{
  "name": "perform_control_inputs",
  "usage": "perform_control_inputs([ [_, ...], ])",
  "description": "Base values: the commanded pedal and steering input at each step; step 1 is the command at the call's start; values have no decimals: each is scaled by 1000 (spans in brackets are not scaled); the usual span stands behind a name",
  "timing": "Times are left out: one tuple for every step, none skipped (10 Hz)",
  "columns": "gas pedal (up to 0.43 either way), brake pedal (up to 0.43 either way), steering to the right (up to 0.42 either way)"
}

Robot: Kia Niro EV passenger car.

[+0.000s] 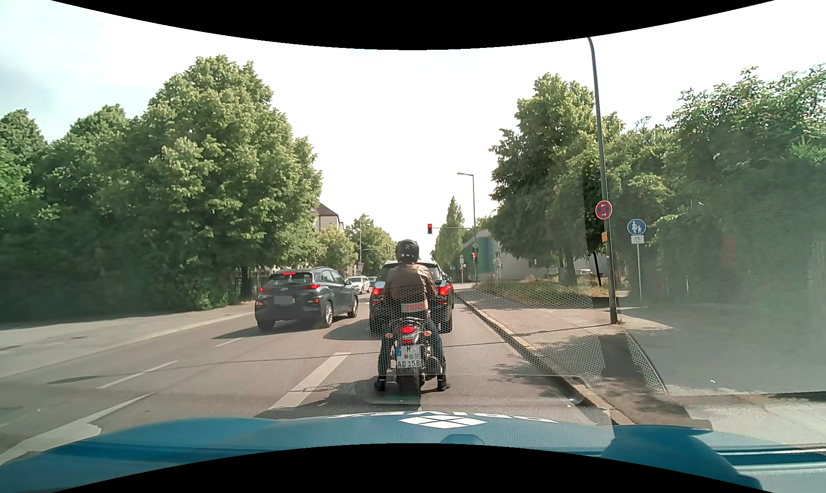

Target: Follow the waypoints while adhering to traffic rules and regulations

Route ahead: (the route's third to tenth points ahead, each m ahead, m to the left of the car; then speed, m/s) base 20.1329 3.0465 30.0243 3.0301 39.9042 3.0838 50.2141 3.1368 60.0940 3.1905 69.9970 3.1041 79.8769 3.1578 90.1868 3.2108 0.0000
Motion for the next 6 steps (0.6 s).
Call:
perform_control_inputs([
  [0, 293, 3],
  [0, 293, 4],
  [0, 293, 3],
  [0, 293, 3],
  [0, 293, 3],
  [0, 293, 3],
])
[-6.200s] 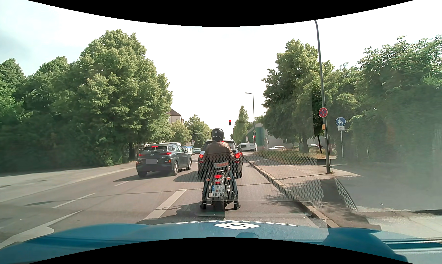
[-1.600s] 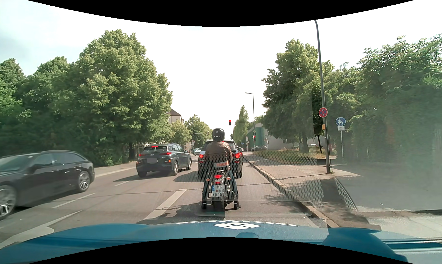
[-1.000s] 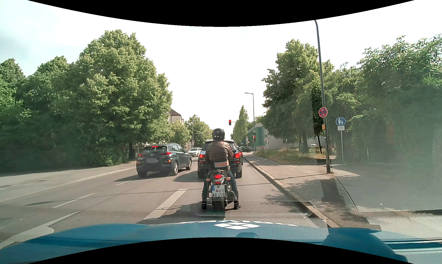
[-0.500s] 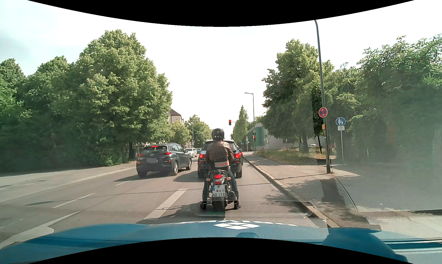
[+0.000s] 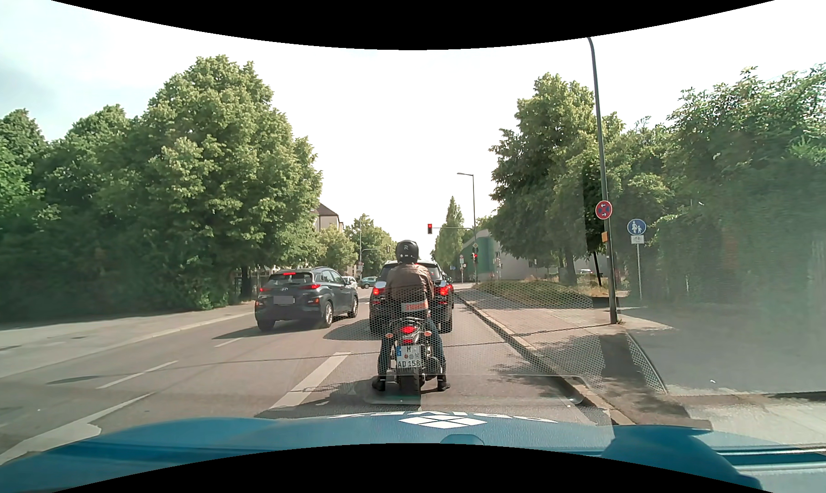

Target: Follow the waypoints while adhering to traffic rules and regulations

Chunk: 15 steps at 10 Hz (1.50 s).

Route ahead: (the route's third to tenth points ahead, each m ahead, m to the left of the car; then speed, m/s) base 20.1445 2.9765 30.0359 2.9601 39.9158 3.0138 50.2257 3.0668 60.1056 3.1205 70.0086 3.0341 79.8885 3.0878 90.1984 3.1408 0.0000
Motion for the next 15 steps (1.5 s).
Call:
perform_control_inputs([
  [0, 293, 3],
  [0, 293, 3],
  [0, 293, 3],
  [0, 293, 4],
  [0, 293, 3],
  [0, 293, 4],
  [0, 293, 4],
  [0, 293, 4],
  [0, 293, 3],
  [0, 293, 3],
  [0, 293, 4],
  [0, 293, 4],
  [0, 293, 3],
  [0, 293, 3],
  [0, 293, 3],
])
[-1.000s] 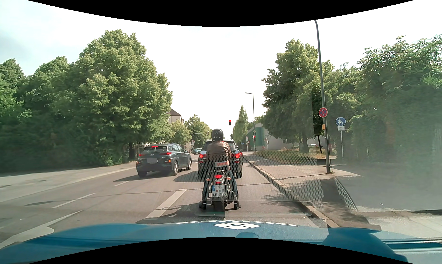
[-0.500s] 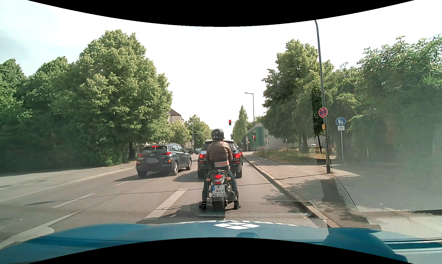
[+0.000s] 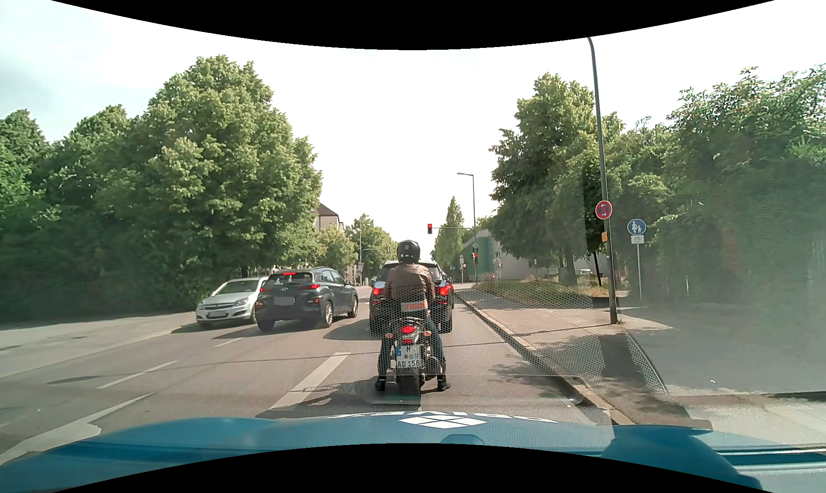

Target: Follow the waypoints while adhering to traffic rules and regulations

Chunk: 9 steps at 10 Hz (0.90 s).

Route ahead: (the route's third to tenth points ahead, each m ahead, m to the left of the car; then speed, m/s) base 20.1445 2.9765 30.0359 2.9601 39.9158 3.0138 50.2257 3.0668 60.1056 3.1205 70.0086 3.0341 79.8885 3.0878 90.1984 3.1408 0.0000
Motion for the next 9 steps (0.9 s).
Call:
perform_control_inputs([
  [0, 293, 4],
  [0, 293, 3],
  [0, 293, 4],
  [0, 293, 4],
  [0, 293, 3],
  [0, 293, 3],
  [0, 293, 3],
  [0, 293, 4],
  [0, 293, 3],
])
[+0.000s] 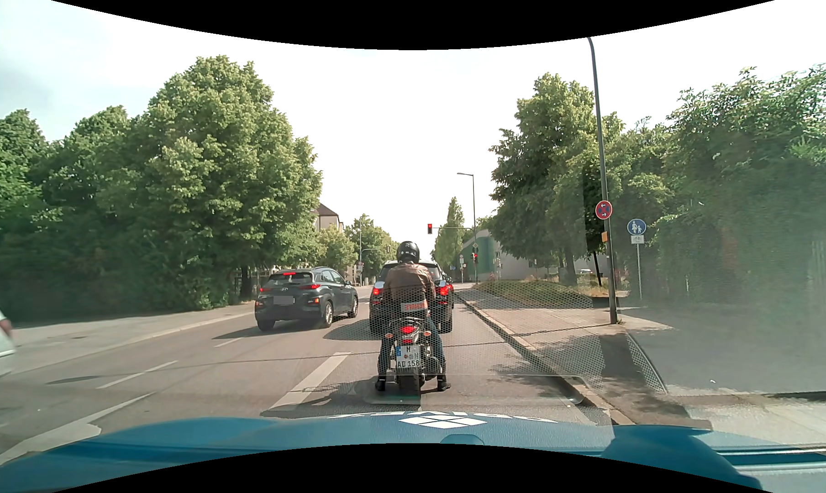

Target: Follow the waypoints while adhering to traffic rules and regulations

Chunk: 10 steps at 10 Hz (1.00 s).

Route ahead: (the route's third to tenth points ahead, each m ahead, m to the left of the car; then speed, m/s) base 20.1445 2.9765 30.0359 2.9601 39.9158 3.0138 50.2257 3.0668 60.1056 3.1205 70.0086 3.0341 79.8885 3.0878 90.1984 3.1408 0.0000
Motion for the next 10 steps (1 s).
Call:
perform_control_inputs([
  [0, 293, 4],
  [0, 293, 3],
  [0, 293, 4],
  [0, 293, 3],
  [0, 293, 3],
  [0, 293, 3],
  [0, 293, 3],
  [0, 293, 3],
  [0, 293, 3],
  [0, 293, 3],
])
